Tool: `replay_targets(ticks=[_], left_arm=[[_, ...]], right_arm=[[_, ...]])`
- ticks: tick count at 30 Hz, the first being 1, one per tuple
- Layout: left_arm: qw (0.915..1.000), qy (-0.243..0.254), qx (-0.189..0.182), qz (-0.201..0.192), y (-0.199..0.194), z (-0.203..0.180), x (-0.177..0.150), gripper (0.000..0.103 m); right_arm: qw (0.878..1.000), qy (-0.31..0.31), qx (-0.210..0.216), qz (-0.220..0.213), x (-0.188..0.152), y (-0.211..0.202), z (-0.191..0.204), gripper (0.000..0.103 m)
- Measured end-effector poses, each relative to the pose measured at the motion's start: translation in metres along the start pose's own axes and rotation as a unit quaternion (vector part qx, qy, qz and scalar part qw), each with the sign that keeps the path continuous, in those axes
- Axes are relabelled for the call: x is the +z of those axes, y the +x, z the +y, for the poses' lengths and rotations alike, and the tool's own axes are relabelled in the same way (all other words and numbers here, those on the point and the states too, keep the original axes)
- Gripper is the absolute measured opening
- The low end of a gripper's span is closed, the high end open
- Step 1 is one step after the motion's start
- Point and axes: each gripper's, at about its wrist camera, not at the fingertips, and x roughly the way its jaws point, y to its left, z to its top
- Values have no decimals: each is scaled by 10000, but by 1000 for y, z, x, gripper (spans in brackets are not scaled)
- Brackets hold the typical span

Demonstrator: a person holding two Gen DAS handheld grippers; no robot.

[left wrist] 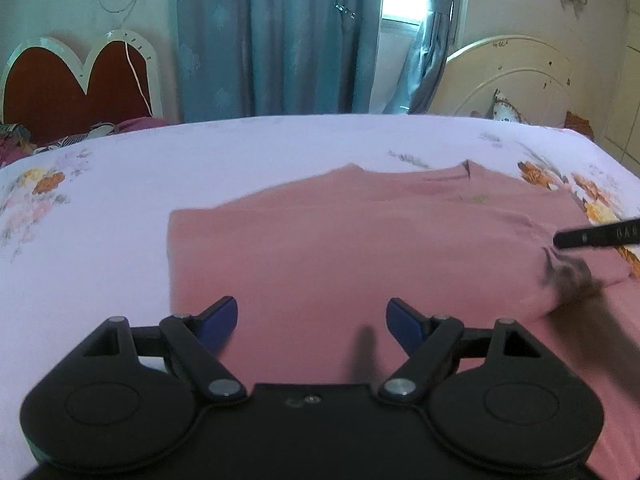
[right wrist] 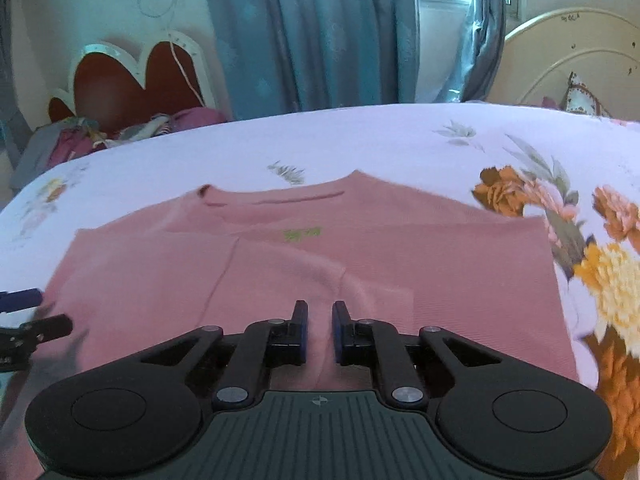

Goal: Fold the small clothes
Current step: 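Smooth the folded sides flat with both open grippers, then roll both grippers and close them on the sweatshirt hem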

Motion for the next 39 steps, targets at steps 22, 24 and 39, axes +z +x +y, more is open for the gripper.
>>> replay_targets(ticks=[22,24,39], left_arm=[[9993,-194,148,271,-1,13,-27,81],[9993,-230,135,275,-4,14,-27,80],[9992,-35,245,305,-4,8,-30,81]], right_arm=[[9988,275,-341,236,-31,-6,-13,12],[9985,491,-226,61,-29,-16,-13,12],[9973,614,-207,341,-35,0,-10,12]])
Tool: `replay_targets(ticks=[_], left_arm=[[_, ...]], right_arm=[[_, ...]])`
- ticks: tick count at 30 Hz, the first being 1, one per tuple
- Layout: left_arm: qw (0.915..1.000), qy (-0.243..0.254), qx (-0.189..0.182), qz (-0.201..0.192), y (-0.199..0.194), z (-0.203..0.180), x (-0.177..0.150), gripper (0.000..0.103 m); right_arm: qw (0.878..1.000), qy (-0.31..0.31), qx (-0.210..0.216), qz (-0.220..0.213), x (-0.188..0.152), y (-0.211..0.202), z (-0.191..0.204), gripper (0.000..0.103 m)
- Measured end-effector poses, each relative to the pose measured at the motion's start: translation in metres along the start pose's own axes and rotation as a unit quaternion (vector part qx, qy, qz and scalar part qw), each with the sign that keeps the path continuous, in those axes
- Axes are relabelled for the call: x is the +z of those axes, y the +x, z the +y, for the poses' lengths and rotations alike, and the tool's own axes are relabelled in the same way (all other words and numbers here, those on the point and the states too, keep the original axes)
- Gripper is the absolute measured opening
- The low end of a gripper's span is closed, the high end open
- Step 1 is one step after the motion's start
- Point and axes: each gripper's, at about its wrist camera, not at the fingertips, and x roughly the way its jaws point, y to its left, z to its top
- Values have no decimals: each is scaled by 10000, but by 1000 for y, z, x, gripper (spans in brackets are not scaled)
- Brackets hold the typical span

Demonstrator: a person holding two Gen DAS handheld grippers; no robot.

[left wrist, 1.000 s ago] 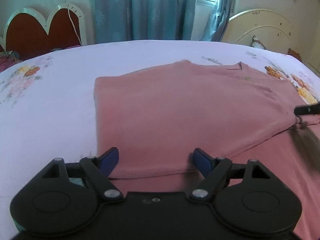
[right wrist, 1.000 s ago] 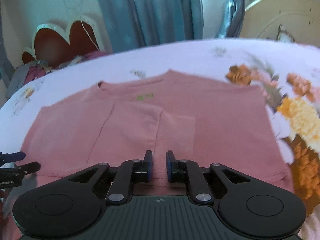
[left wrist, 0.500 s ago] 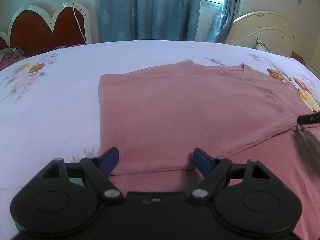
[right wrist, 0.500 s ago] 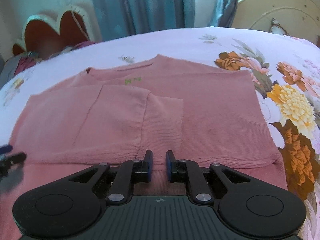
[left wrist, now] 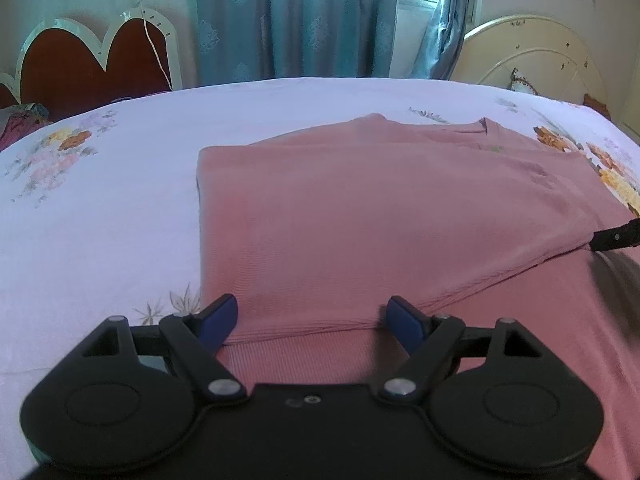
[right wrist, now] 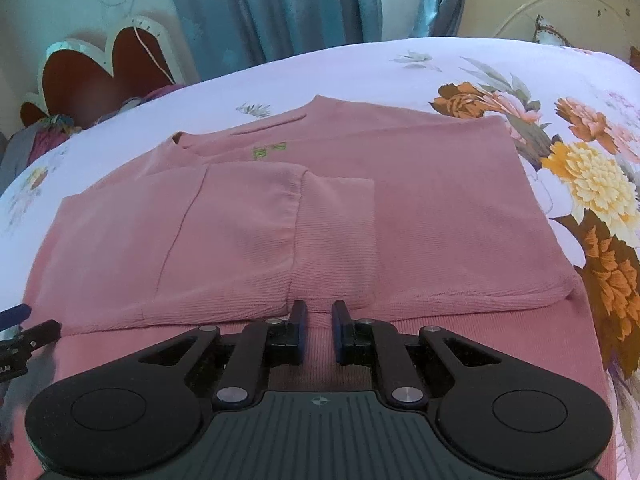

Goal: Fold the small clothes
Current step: 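Roll both grippers and close them on the sweatshirt hem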

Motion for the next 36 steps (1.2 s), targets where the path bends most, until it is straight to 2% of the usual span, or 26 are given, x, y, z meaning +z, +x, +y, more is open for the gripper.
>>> replay_targets(ticks=[2,4,7,8,9,10,11,12,13,14,15,16,17,18,19,20,21,22,25,29,32,34,35,36], left_arm=[[10000,-15,37,32,-9,-2,3,82],[9998,-24,124,-144,-24,-5,2,91],[9991,80,389,-165,-42,-10,-6,91],[9989,90,433,-157,-49,-11,-12,91],[9989,77,413,-214,-56,-9,-17,88],[9990,-7,369,-252,-64,-7,-24,80],[9992,-158,285,-228,-71,-3,-31,58],[9991,-348,199,-132,-76,3,-37,5],[9981,-587,205,10,-81,9,-45,4],[9970,-747,198,28,-86,13,-53,3],[9961,-860,189,73,-93,17,-61,3],[9954,-927,206,116,-99,18,-69,9],[9948,-976,213,180,-106,19,-77,22],[9938,-1054,248,249,-114,19,-85,67],[9924,-1148,367,249,-121,18,-92,98],[9911,-1238,483,81,-132,17,-102,95],[9910,-1278,398,77,-138,15,-109,99],[9905,-1332,301,164,-142,15,-116,93],[9866,-1586,28,384,-151,14,-139,85],[9843,-1665,-331,492,-162,7,-162,85],[9772,-1909,-811,456,-167,9,-172,80],[9726,-2075,-976,377,-168,10,-177,77],[9682,-2218,-1111,329,-166,13,-180,76],[9634,-2364,-1229,288,-164,15,-183,71]], right_arm=[[9998,131,136,-92,1,-11,-5,12],[9989,209,271,-323,1,-26,-11,12],[9971,345,361,-569,-4,-51,-28,12],[9970,341,294,-623,-7,-60,-35,33],[9969,314,208,-694,-10,-69,-41,83],[9957,255,196,-863,-16,-80,-49,93],[9952,179,241,-929,-22,-91,-57,93],[9960,158,194,-852,-27,-101,-67,93],[9963,180,194,-814,-34,-110,-77,91],[9964,240,256,-775,-41,-119,-88,76],[9965,346,291,-701,-49,-128,-99,63],[9965,437,308,-637,-58,-137,-111,58],[9966,489,322,-586,-67,-144,-120,51],[9965,546,348,-529,-78,-152,-131,50],[9964,609,365,-472,-88,-159,-140,50],[9963,673,377,-390,-100,-165,-148,50],[9959,743,416,-293,-112,-170,-157,51],[9951,837,485,-187,-123,-174,-164,51],[9887,1205,872,176,-159,-178,-182,51],[9799,1484,1317,222,-190,-190,-191,51],[9677,1796,1732,347,-207,-196,-194,51],[9644,1801,1898,373,-218,-201,-192,50],[9637,1785,1953,366,-222,-204,-190,50],[9622,1796,2014,363,-225,-206,-189,50]])
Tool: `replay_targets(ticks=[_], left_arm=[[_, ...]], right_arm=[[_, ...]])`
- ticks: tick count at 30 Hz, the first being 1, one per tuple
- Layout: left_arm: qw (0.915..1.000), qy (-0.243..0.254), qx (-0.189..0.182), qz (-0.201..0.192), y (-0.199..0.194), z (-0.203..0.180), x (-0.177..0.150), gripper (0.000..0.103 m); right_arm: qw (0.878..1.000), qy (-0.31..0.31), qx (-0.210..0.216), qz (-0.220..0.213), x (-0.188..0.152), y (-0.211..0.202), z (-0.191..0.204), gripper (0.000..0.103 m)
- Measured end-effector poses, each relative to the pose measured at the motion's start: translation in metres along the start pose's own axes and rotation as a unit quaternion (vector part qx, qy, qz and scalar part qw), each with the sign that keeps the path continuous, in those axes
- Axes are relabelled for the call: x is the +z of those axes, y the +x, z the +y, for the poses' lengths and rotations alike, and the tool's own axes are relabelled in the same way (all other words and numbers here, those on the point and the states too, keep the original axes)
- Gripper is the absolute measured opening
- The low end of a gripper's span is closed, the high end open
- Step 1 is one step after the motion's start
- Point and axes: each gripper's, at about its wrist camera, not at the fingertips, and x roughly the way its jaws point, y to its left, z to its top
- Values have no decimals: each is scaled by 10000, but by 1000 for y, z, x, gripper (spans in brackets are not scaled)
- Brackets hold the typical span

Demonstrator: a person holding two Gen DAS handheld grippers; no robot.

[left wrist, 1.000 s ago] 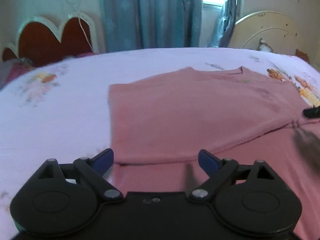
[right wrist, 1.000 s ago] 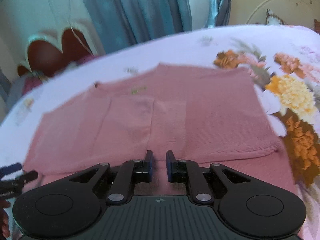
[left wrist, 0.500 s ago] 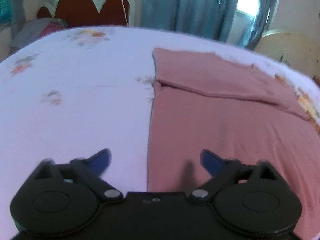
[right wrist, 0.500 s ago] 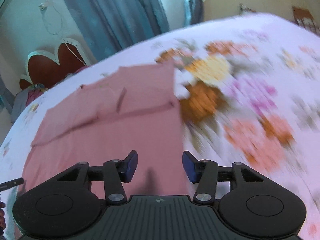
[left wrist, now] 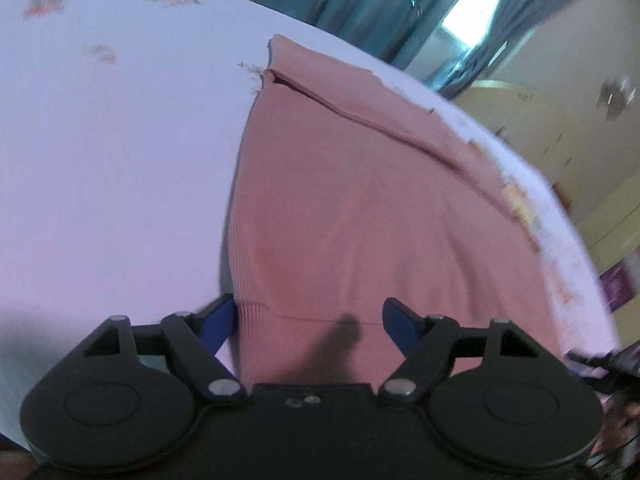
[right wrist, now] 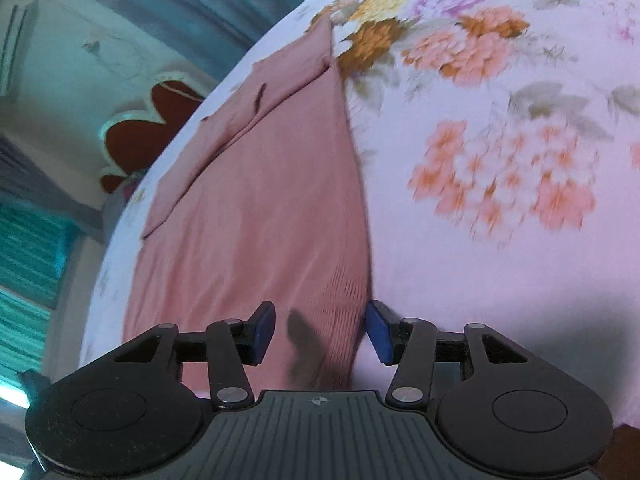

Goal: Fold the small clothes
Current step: 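Roll both grippers and close them on the sweatshirt hem, then lift the held hem with both grippers and fold it toward the collar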

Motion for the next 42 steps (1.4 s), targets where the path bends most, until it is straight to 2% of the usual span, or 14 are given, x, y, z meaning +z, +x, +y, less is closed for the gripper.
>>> replay_targets(ticks=[5,8,12,17,19,21,22,29,31,36,37,38,40,42], left_arm=[[9963,-407,-754,29,17,7,0,66],[9935,-569,-982,97,24,9,1,30],[9934,-646,-944,40,25,12,-10,8],[9931,-850,-792,-160,20,21,-21,12],[9914,-977,-842,-236,18,22,-20,26],[9914,-991,-814,-271,13,23,-18,30],[9917,-973,-793,-263,15,22,-15,32],[9920,-940,-794,-275,16,20,-12,36],[9914,-952,-849,-284,14,23,-15,36],[9884,-1095,-995,-344,12,31,-22,36],[9886,-1087,-983,-335,12,30,-21,36],[9892,-1054,-966,-319,12,28,-21,33],[9877,-983,-1145,-407,8,25,-20,5],[9795,-1102,-1520,-735,-2,27,-21,5]], right_arm=[[9993,163,321,17,1,5,-3,49],[9988,243,411,117,3,11,-7,22],[9980,325,546,-7,-2,3,-11,16],[9967,411,661,-251,-5,-8,-18,14],[9963,559,486,-430,-2,-11,-23,17],[9952,676,363,-614,4,-13,-29,50],[9946,643,372,-719,8,-14,-30,54],[9975,385,438,-397,23,7,-23,55],[9981,290,519,-146,15,7,-20,51],[9960,541,713,-16,-9,4,-26,17],[9952,622,752,-28,-9,5,-28,17],[9948,649,780,-26,-8,6,-28,16],[9952,524,823,-84,-5,2,-24,8],[9937,487,936,-375,1,-10,-22,7]])
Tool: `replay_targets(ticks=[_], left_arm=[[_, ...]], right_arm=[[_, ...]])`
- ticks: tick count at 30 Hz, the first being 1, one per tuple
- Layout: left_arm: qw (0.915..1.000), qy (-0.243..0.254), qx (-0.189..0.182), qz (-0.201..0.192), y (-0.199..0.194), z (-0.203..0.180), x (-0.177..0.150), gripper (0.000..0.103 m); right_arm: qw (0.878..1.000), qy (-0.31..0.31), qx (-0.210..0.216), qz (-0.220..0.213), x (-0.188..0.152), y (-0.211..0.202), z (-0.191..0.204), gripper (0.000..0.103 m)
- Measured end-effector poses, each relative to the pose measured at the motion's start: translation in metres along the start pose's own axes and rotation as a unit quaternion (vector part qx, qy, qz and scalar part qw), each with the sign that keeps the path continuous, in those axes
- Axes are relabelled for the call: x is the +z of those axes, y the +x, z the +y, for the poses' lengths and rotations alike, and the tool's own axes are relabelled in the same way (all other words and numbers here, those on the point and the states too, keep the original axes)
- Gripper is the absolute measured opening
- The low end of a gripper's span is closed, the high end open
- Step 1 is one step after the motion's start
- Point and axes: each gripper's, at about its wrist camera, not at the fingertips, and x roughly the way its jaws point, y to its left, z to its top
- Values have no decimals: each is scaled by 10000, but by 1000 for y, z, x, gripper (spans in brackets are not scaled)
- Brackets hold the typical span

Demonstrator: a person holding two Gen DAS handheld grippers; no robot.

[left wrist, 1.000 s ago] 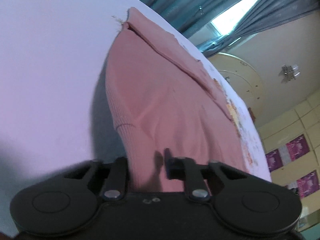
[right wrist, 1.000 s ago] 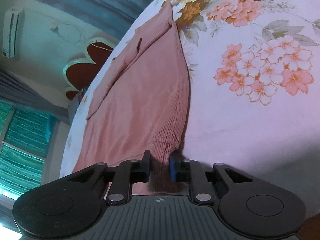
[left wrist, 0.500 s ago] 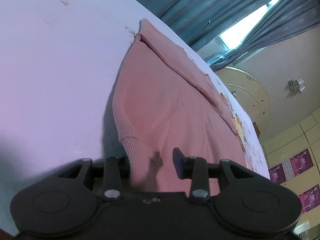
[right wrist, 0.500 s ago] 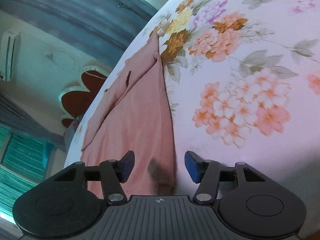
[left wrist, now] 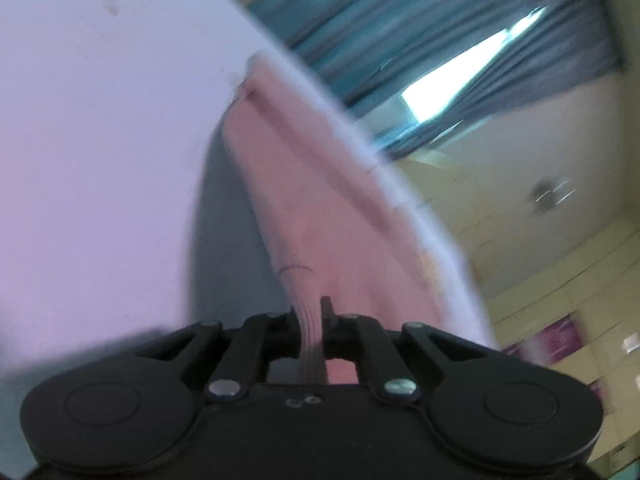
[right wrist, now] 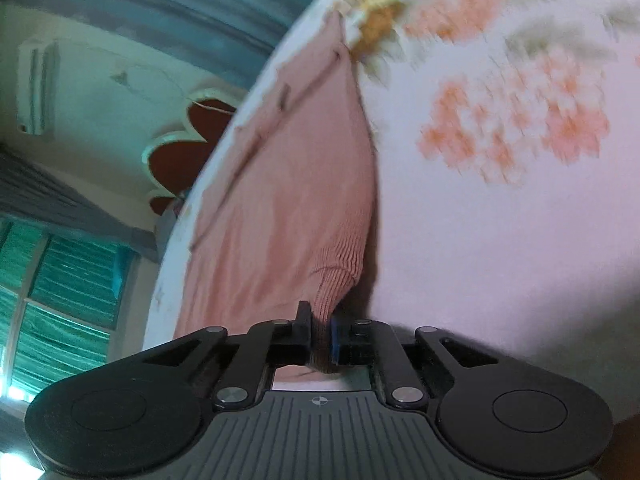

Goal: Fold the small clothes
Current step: 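Lift the held hem with both grippers and fold it toward the collar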

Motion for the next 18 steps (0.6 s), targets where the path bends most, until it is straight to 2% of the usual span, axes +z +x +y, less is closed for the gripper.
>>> replay_targets(ticks=[2,4,6,11,14,18], left_arm=[[9988,123,455,88,3,1,-2,5],[9954,193,857,375,13,6,-8,5],[9966,73,797,215,9,5,-8,5],[9985,-49,431,-335,-4,-18,10,5],[9977,-108,147,-647,-1,-38,36,5],[9953,-226,-183,-925,23,-58,80,5]], right_arm=[[9998,-43,3,-208,4,-8,1,7],[9992,-192,-360,30,6,3,-3,7],[9987,-204,-445,141,7,10,-5,7],[9981,-484,-40,-383,33,-5,26,7],[9951,-735,133,-650,62,-3,52,7],[9919,-779,300,-957,117,23,82,7]])
